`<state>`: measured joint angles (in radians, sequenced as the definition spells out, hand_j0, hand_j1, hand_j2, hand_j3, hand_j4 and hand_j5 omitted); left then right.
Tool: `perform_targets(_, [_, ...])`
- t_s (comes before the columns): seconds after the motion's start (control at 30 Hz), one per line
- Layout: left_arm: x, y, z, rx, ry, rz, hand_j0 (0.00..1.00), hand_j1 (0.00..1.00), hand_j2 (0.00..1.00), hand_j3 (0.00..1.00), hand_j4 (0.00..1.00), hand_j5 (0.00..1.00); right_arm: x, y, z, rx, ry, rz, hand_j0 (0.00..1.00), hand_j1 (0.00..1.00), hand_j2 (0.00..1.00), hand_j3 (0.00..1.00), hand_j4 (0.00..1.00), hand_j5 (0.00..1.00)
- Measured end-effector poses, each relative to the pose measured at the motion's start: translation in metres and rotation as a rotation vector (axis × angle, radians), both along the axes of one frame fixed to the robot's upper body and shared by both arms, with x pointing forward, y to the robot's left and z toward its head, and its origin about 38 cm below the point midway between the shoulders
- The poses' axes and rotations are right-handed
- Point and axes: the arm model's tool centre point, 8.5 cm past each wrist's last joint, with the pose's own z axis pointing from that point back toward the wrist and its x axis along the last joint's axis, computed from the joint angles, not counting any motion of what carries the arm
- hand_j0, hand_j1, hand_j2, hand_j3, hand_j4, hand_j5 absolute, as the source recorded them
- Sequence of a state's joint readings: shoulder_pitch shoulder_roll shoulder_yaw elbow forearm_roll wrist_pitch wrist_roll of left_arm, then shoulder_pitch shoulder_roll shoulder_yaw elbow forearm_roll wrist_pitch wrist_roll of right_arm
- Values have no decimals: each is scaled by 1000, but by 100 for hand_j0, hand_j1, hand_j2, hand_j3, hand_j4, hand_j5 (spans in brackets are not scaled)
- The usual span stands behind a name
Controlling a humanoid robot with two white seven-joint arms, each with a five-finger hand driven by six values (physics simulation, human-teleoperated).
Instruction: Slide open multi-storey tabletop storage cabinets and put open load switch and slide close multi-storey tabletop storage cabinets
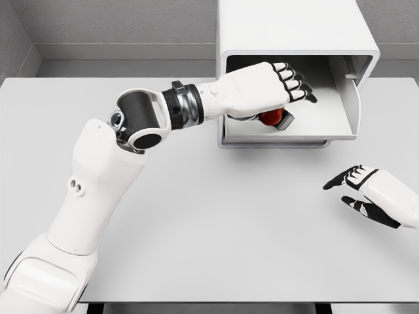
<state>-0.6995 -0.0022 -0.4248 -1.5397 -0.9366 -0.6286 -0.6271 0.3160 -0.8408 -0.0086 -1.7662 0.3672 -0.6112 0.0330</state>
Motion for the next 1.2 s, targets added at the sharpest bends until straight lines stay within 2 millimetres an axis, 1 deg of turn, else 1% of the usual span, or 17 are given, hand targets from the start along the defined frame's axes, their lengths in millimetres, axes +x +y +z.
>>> perform_targets(0.27, [1,0,3,9,-6,-6,100,100,100,100,100,100,0,0,0,0,0,0,62,62,62,62,62,62])
perform_targets(0.97, [1,-1,11,32,-35,-8,100,100,100,100,100,100,0,1,-1,1,4,3,62,62,62,62,62,62])
perform_targets(1.2, [0,1,14,7,-41,2,100,100,100,100,100,100,0,2,-2,2,5,4,62,62,62,62,62,62])
